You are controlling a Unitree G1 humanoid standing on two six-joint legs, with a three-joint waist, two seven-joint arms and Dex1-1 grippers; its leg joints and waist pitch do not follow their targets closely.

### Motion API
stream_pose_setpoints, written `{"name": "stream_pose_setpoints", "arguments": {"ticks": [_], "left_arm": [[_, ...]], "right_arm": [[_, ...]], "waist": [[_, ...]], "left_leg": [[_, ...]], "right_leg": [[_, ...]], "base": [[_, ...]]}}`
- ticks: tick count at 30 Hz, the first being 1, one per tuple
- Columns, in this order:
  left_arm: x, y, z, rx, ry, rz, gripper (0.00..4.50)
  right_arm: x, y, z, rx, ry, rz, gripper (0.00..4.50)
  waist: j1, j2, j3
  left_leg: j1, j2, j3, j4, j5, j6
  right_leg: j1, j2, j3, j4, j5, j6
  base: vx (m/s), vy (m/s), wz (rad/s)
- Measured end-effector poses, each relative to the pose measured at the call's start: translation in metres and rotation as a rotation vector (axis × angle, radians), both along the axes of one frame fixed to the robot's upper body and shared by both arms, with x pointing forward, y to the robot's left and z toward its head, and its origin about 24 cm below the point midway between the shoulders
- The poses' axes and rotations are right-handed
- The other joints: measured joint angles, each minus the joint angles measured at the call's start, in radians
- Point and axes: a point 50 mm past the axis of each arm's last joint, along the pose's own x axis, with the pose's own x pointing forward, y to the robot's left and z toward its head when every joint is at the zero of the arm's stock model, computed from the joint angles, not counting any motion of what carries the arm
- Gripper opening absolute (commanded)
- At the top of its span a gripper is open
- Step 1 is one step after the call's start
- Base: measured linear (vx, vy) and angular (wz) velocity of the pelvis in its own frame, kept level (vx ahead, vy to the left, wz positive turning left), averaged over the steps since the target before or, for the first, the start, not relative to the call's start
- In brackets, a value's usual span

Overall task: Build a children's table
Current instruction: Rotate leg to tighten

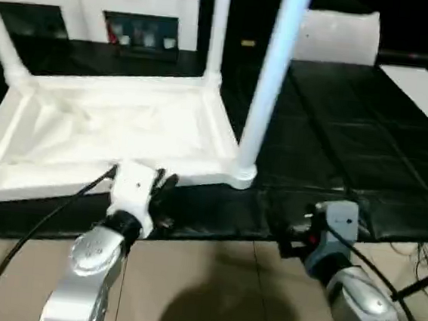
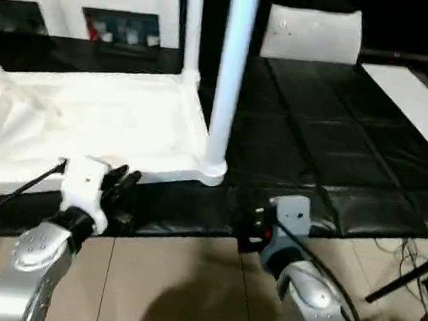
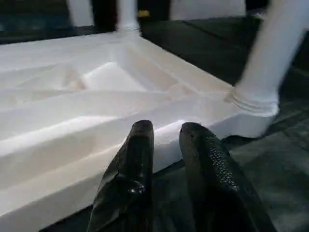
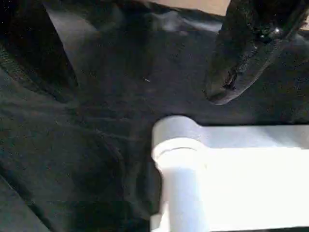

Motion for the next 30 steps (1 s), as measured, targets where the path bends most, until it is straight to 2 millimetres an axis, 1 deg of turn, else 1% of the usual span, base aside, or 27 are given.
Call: {"name": "stream_pose_setpoints", "arguments": {"ticks": [2, 3, 4, 5, 6, 7, 8, 9, 10, 11, 12, 14, 16, 17, 18, 19, 20, 21, 22, 23, 24, 25, 26, 27, 28, 29, 30], "left_arm": [[-0.003, 0.004, -0.003, -0.001, 0.011, 0.018, 1.08], [-0.005, 0.005, -0.005, 0.005, 0.018, 0.020, 1.08], [-0.006, 0.006, -0.006, 0.011, 0.023, 0.020, 1.08], [-0.007, 0.005, -0.006, 0.010, 0.024, 0.014, 1.08], [-0.007, 0.005, -0.006, 0.002, 0.021, 0.015, 1.08], [-0.009, 0.005, -0.008, -0.002, 0.028, 0.022, 1.08], [-0.013, 0.005, -0.011, -0.005, 0.045, 0.025, 1.08], [-0.013, 0.003, -0.012, -0.005, 0.048, 0.019, 1.08], [-0.013, 0.001, -0.011, -0.007, 0.045, 0.008, 1.08], [-0.012, -0.002, -0.008, -0.012, 0.025, 0.000, 1.08], [-0.012, -0.002, -0.007, -0.011, 0.019, 0.000, 1.08], [-0.013, 0.004, -0.006, 0.006, 0.016, 0.016, 1.08], [-0.013, 0.007, -0.006, 0.017, 0.016, 0.026, 1.08], [-0.012, 0.006, -0.005, 0.013, 0.011, 0.020, 1.08], [-0.011, 0.003, -0.005, 0.012, 0.005, 0.012, 1.08], [-0.009, -0.001, -0.004, 0.009, -0.001, -0.003, 1.08], [-0.009, -0.011, -0.003, -0.013, -0.004, -0.032, 1.08], [-0.009, -0.013, -0.003, -0.016, -0.005, -0.041, 1.08], [-0.009, -0.012, -0.002, -0.020, -0.010, -0.037, 1.08], [-0.009, -0.009, -0.002, -0.021, -0.015, -0.020, 1.08], [-0.010, -0.005, -0.003, -0.015, -0.010, -0.007, 1.08], [-0.011, 0.003, -0.004, -0.001, -0.005, 0.022, 1.08], [-0.013, 0.010, -0.007, 0.008, 0.010, 0.049, 1.08], [-0.013, 0.009, -0.008, 0.006, 0.014, 0.049, 1.08], [-0.013, 0.009, -0.007, 0.004, 0.011, 0.049, 1.08], [-0.012, 0.008, -0.006, -0.001, 0.004, 0.052, 1.08], [-0.012, 0.006, -0.006, -0.011, 0.002, 0.051, 1.08]], "right_arm": [[0.001, 0.000, 0.001, -0.004, -0.007, 0.001, 4.50], [0.001, 0.000, 0.001, -0.007, -0.012, 0.000, 4.50], [0.001, 0.000, 0.001, -0.008, -0.017, -0.002, 4.50], [-0.002, -0.002, -0.001, -0.010, -0.007, -0.009, 4.50], [-0.002, -0.003, -0.002, -0.015, -0.006, -0.009, 4.50], [-0.001, -0.002, -0.001, -0.015, -0.010, -0.006, 4.50], [-0.002, -0.002, -0.001, -0.017, -0.011, -0.007, 4.50], [-0.003, -0.004, -0.003, -0.023, -0.008, -0.010, 4.50], [-0.006, -0.005, -0.005, -0.027, 0.002, -0.014, 4.50], [-0.007, -0.006, -0.007, -0.026, 0.009, -0.017, 4.50], [-0.007, -0.004, -0.009, -0.017, 0.019, -0.016, 4.50], [-0.005, 0.003, -0.007, 0.001, 0.001, 0.005, 4.50], [-0.003, 0.004, -0.004, 0.000, -0.014, 0.011, 4.50], [-0.003, 0.002, -0.004, -0.001, -0.020, 0.006, 4.50], [-0.002, 0.000, -0.003, -0.006, -0.024, -0.001, 4.50], [-0.003, -0.005, -0.004, -0.019, -0.021, -0.013, 4.50], [-0.003, -0.011, -0.008, -0.036, -0.001, -0.032, 4.50], [-0.003, -0.014, -0.009, -0.046, 0.004, -0.038, 4.50], [-0.002, -0.014, -0.008, -0.046, -0.003, -0.038, 4.50], [-0.001, -0.013, -0.005, -0.044, -0.014, -0.033, 4.50], [0.000, -0.008, -0.005, -0.027, -0.016, -0.023, 4.50], [0.000, 0.000, -0.004, -0.014, -0.022, 0.006, 4.50], [0.001, 0.004, -0.002, -0.006, -0.032, 0.024, 4.50], [0.001, 0.002, -0.002, -0.011, -0.029, 0.020, 4.50], [0.001, 0.001, -0.002, -0.017, -0.029, 0.019, 4.50], [0.001, -0.001, -0.002, -0.021, -0.033, 0.013, 4.50], [0.001, -0.005, -0.002, -0.032, -0.032, 0.006, 4.50]], "waist": [[-0.016, 0.001, 0.010], [-0.021, 0.005, 0.014], [-0.017, -0.001, 0.021], [-0.011, -0.026, 0.021], [-0.004, -0.047, 0.019], [0.006, -0.062, 0.018], [0.019, -0.050, 0.018], [0.029, -0.037, 0.016], [0.033, -0.026, 0.011], [0.032, -0.013, 0.005], [0.029, -0.007, 0.000], [-0.001, -0.017, -0.008], [-0.039, -0.030, -0.017], [-0.059, -0.042, -0.025], [-0.063, -0.056, -0.031], [-0.062, -0.056, -0.030], [-0.042, -0.047, -0.030], [-0.030, -0.043, -0.030], [-0.021, -0.032, -0.029], [-0.017, 0.001, -0.032], [-0.026, -0.001, -0.030], [-0.032, -0.008, -0.029], [-0.053, -0.016, -0.030], [-0.062, -0.020, -0.032], [-0.069, -0.027, -0.034], [-0.073, -0.047, -0.036], [-0.072, -0.064, -0.037]], "left_leg": [[0.021, 0.001, -0.001, -0.001, -0.006, -0.003], [0.024, 0.002, -0.001, -0.003, -0.009, -0.003], [0.028, -0.002, 0.006, -0.005, -0.010, -0.002], [0.034, -0.009, 0.027, -0.004, -0.011, 0.000], [0.041, -0.012, 0.049, -0.001, -0.011, 0.000], [0.046, -0.016, 0.044, 0.020, -0.029, -0.003], [0.027, -0.019, 0.015, 0.063, -0.071, 0.022], [0.017, -0.025, -0.015, 0.092, -0.074, 0.026], [0.019, -0.025, -0.029, 0.080, -0.074, 0.026], [0.022, -0.015, -0.031, 0.055, -0.062, -0.005], [0.027, -0.015, -0.029, 0.046, -0.063, -0.009], [0.037, -0.021, -0.032, 0.025, -0.064, -0.004], [0.038, -0.030, -0.034, 0.025, -0.072, 0.009], [0.040, -0.037, -0.034, 0.027, -0.077, 0.017], [0.035, -0.043, -0.031, 0.034, -0.086, 0.035], [0.011, -0.050, -0.037, 0.067, -0.097, 0.098], [-0.020, -0.046, -0.049, 0.121, -0.087, 0.146], [-0.038, -0.046, -0.049, 0.123, -0.078, 0.135], [-0.045, -0.039, -0.050, 0.077, -0.064, 0.113], [-0.043, -0.019, -0.063, 0.054, -0.039, 0.050], [-0.031, -0.019, -0.071, 0.052, -0.041, 0.020], [-0.024, -0.028, -0.072, 0.047, -0.044, 0.022], [-0.020, -0.034, -0.073, 0.047, -0.048, 0.026], [-0.016, -0.034, -0.071, 0.048, -0.049, 0.028], [-0.013, -0.037, -0.067, 0.048, -0.049, 0.030], [-0.014, -0.051, -0.059, 0.052, -0.051, 0.031], [-0.015, -0.053, -0.055, 0.059, -0.055, 0.030]], "right_leg": [[0.029, -0.003, -0.011, -0.017, -0.003, 0.004], [0.045, -0.004, -0.012, -0.006, -0.012, 0.010], [0.040, -0.011, -0.003, 0.035, -0.048, 0.012], [0.045, -0.028, 0.025, 0.098, -0.087, 0.007], [0.044, -0.039, 0.051, 0.105, -0.096, 0.025], [0.041, -0.039, 0.056, 0.100, -0.096, 0.025], [0.052, -0.035, 0.058, 0.094, -0.096, 0.025], [0.056, -0.033, 0.056, 0.091, -0.096, 0.025], [0.057, -0.030, 0.055, 0.089, -0.096, 0.025], [0.060, -0.021, 0.054, 0.086, -0.093, 0.027], [0.063, -0.017, 0.059, 0.075, -0.093, 0.026], [0.059, -0.018, 0.058, 0.058, -0.087, -0.001], [0.043, -0.027, 0.065, 0.086, -0.092, -0.005], [0.039, -0.033, 0.072, 0.098, -0.102, 0.006], [0.045, -0.032, 0.088, 0.092, -0.119, 0.039], [0.060, -0.023, 0.093, 0.086, -0.119, 0.042], [0.074, -0.017, 0.093, 0.068, -0.115, 0.042], [0.087, -0.014, 0.087, 0.054, -0.113, 0.041], [0.100, -0.002, 0.082, 0.044, -0.114, 0.041], [0.118, 0.018, 0.070, 0.038, -0.121, 0.041], [0.123, 0.014, 0.061, 0.038, -0.129, 0.043], [0.105, 0.002, 0.060, 0.073, -0.134, 0.026], [0.072, -0.007, 0.064, 0.132, -0.136, 0.025], [0.042, -0.014, 0.070, 0.154, -0.132, 0.033], [0.012, -0.026, 0.081, 0.149, -0.117, 0.054], [-0.014, -0.051, 0.104, 0.093, -0.078, 0.067], [-0.019, -0.054, 0.115, 0.095, -0.035, 0.083]], "base": [[-0.006, 0.076, -0.03], [-0.006, 0.069, -0.02], [0.000, 0.000, 0.00], [0.000, 0.000, 0.00], [0.077, -0.043, 0.07], [0.121, -0.043, -0.13], [0.121, -0.043, -0.13], [0.148, 0.007, -0.13], [0.154, 0.031, 0.06], [0.154, 0.031, 0.06], [0.099, 0.043, 0.16], [0.131, 0.047, 0.07], [0.150, 0.002, 0.07], [0.145, -0.019, 0.09], [0.168, -0.024, 0.10], [0.166, -0.018, 0.08], [0.166, -0.018, 0.08], [0.116, -0.022, -0.05], [0.097, 0.018, -0.09], [0.097, 0.018, -0.09], [0.155, 0.038, 0.00], [0.157, 0.002, -0.02], [0.157, 0.002, -0.02], [0.079, -0.007, 0.03], [0.000, 0.000, 0.00], [0.000, 0.000, 0.00], [-0.009, -0.067, 0.02]]}}
